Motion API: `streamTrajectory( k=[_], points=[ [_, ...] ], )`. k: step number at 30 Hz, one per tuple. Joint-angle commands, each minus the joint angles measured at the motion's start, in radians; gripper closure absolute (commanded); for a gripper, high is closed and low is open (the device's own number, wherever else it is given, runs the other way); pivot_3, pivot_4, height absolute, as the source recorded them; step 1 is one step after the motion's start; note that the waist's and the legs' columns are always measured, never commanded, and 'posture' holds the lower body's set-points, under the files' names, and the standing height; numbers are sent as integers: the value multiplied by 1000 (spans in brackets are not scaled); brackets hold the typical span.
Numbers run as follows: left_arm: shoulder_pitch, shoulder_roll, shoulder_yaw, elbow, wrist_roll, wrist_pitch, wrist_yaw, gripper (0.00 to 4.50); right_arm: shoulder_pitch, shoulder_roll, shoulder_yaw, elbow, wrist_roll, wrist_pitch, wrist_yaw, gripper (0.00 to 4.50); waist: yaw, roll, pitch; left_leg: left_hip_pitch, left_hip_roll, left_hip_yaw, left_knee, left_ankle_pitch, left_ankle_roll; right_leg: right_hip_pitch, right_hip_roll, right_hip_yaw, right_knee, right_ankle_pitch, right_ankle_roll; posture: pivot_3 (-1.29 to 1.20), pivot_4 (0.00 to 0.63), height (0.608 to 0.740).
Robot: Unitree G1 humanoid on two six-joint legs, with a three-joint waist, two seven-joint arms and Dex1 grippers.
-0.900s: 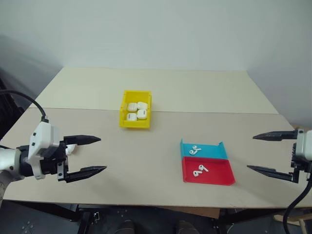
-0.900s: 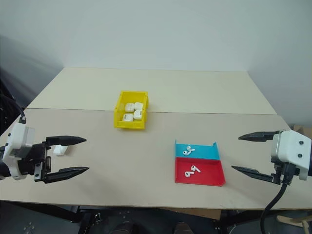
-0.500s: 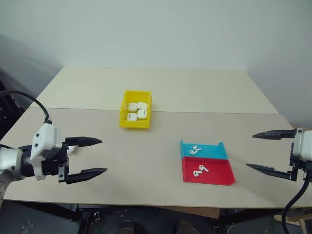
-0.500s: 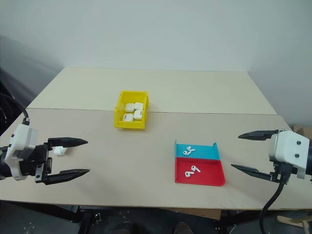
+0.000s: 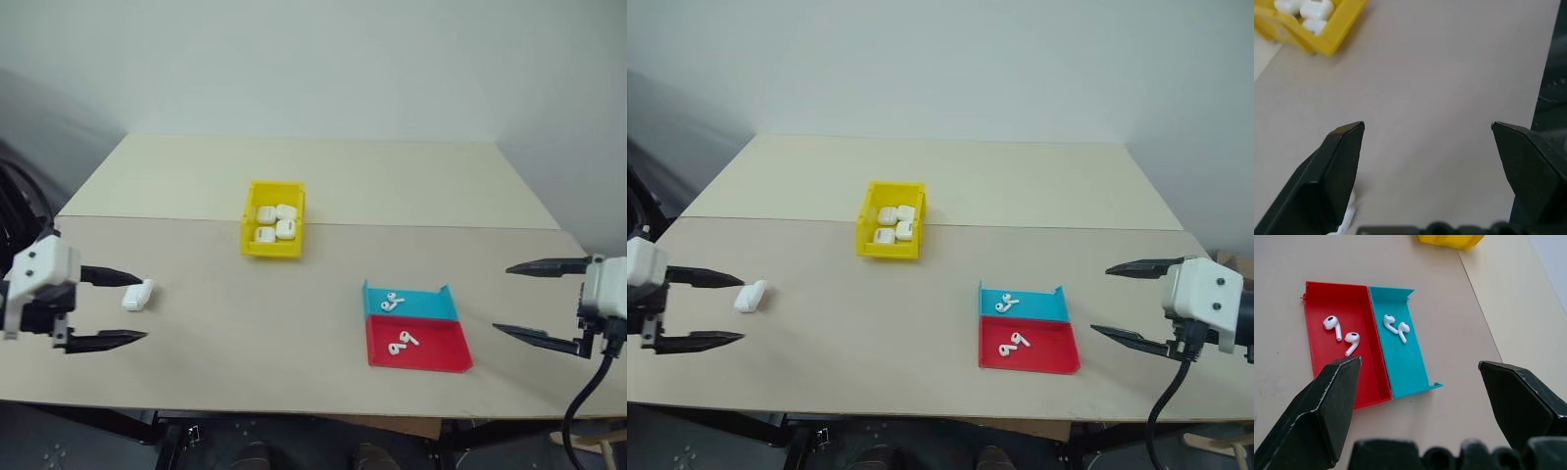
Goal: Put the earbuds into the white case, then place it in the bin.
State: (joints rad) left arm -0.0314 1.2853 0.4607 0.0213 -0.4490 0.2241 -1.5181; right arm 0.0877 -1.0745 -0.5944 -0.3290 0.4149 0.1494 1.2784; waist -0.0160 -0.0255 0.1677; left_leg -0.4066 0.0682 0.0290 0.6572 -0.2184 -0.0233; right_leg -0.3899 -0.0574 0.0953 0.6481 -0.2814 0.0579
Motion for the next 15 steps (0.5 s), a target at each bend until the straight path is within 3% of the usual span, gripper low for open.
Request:
streamTrajectory(
  k=[1, 4, 9, 11, 15],
  points=[
    [-145, 104, -156, 225, 104, -174, -91, 0, -31, -23, 8, 12, -4, -3, -16, 45, 3, 0, 0, 0, 0, 0, 0, 0, 0, -1, 0, 0, 0, 0, 0, 0, 150, 740],
    [-342, 172, -401, 437, 165, -325, -96, 0, -50, -28, 30, 25, -11, -7, -20, 45, 5, 0, 0, -1, 0, 1, -1, 0, 0, -1, 0, 0, 0, 0, 0, 0, 150, 740],
    [-845, 60, -783, 827, 442, -480, -96, 0, -77, -33, 68, 39, -21, -7, -27, 45, 12, 0, 0, -3, 0, 1, 0, 0, 0, -2, 1, 0, 1, 0, 0, 0, 150, 740],
    [-994, -8, -866, 962, 551, -535, -96, 0, -82, -34, 76, 43, -25, -5, -29, 45, 18, 0, 0, -3, 0, 0, 1, 0, 0, -2, 1, 0, 1, 0, 1, 0, 150, 740],
    [-1170, -124, -922, 1147, 718, -603, -75, 0, -73, -31, 73, 34, -30, 1, -34, 45, 25, -1, 0, -6, 0, 0, 2, 0, 1, -3, 1, 0, 0, 1, 1, 0, 150, 740]
  ],
)
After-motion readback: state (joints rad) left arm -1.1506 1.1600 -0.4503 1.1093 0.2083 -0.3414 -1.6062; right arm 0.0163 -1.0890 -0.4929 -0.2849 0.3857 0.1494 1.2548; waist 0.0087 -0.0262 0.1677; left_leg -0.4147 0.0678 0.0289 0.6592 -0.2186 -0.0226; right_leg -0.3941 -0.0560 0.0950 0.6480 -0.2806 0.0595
